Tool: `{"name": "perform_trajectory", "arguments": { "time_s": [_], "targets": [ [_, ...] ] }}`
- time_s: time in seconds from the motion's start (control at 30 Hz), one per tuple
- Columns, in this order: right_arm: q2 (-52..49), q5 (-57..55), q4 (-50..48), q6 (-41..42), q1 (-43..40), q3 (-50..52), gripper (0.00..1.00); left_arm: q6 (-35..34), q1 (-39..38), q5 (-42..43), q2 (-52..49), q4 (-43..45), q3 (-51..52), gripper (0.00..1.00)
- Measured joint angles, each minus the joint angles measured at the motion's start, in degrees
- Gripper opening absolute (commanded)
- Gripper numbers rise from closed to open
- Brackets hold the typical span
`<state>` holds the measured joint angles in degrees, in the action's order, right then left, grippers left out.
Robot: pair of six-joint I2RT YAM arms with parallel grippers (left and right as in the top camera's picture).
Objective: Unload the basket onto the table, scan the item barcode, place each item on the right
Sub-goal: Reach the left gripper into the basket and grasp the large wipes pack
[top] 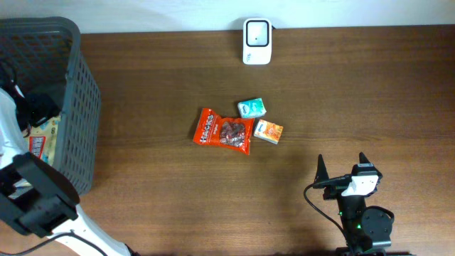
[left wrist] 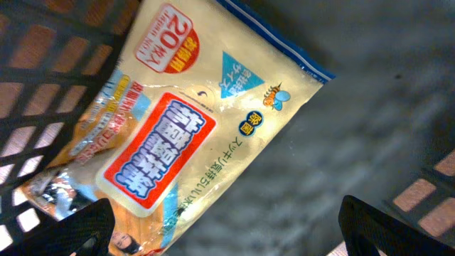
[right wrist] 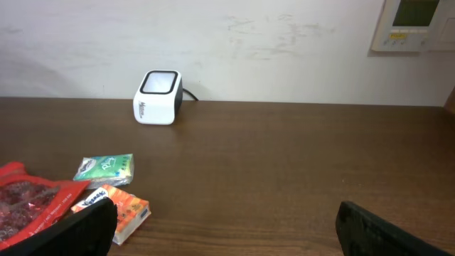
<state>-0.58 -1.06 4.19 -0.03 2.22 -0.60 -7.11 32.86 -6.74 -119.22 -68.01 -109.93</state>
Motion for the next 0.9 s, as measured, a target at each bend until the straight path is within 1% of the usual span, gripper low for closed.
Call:
{"name": "perform_trajectory", "arguments": {
  "time_s": [0.17, 0.33, 0.47, 0.67, 0.9],
  "targets": [
    [0.0, 0.0, 0.0, 0.02, 0.0, 0.0, 0.99, 0.0, 0.0, -0.09, -4.24, -0.57, 0.0, 0.99],
    [0.0, 0.0, 0.0, 0.07, 0.0, 0.0, 0.98, 0.0, 0.0, -2.56, -7.78, -1.22, 0.28, 0.99],
    [0.0, 0.0, 0.0, 0.0, 0.0, 0.0, 0.98, 0.0, -0.15, -4.92, -7.87, -1.07, 0.79, 1.0],
    [0.0, 0.0, 0.0, 0.02, 0.0, 0.0, 0.98, -0.02, -2.16, -10.54, -7.87, 2.95, 6.97, 0.99],
    [0.0, 0.0, 0.0, 0.02, 0.0, 0.0, 0.98, 0.0, -3.54, -16.59, -6.78, 5.46, 9.29, 1.0]
  ]
}}
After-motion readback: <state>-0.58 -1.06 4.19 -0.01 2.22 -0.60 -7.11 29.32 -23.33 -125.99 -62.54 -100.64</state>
